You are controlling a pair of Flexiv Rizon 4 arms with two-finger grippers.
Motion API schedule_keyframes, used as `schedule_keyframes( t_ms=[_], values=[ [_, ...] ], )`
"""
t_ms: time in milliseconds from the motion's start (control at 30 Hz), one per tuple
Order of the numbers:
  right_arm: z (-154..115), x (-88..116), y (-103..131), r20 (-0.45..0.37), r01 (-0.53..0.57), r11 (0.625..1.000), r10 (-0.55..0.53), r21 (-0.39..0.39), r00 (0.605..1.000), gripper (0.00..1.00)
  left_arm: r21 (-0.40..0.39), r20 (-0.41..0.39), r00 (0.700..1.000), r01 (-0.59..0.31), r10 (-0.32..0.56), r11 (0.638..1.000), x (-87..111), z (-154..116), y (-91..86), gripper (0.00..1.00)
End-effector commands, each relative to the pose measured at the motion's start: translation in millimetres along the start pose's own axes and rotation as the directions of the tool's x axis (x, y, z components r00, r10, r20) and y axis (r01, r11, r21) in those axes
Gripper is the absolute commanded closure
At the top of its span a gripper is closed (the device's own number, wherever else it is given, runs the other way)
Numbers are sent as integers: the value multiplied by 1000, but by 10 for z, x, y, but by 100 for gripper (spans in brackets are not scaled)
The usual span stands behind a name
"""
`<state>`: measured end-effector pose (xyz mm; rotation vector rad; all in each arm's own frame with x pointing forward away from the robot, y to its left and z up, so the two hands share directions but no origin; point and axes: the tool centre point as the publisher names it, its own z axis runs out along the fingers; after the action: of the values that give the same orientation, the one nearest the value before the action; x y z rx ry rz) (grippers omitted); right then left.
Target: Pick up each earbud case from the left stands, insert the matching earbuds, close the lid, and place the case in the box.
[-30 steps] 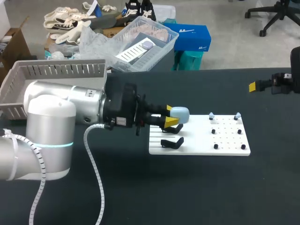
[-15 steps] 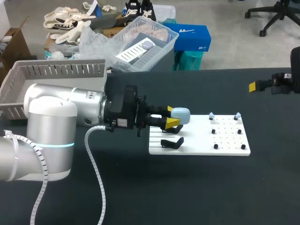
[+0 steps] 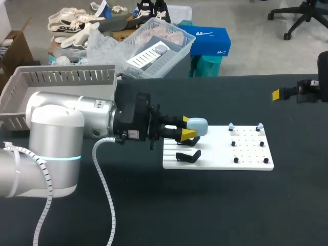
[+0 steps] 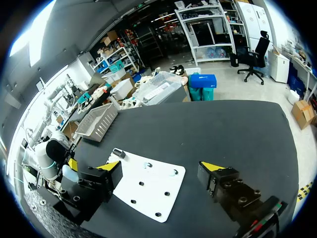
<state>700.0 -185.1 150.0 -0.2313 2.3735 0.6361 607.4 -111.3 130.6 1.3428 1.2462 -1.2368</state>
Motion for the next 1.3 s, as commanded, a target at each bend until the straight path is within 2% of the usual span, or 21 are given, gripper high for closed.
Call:
schedule_keyframes(
  t_ms=[33,267,500,733,1300],
  values=[
    [0,0,0,0,0,1000,0,0,1000,0,20,10,1000,-18,18,1000,7,53,-41,100],
    [0,0,0,0,0,1000,0,0,1000,0,55,15,999,-35,34,998,77,172,-73,100],
    [-24,41,30,-7,9,1000,-9,-13,1000,0,67,11,999,-42,41,997,186,253,-34,100],
    [-97,175,267,-18,71,997,-71,-21,997,0,64,-17,998,-53,54,997,299,336,-17,100],
    [-187,561,909,-32,195,973,-200,-120,979,0,20,-32,997,-65,66,998,456,442,74,100]
  ],
)
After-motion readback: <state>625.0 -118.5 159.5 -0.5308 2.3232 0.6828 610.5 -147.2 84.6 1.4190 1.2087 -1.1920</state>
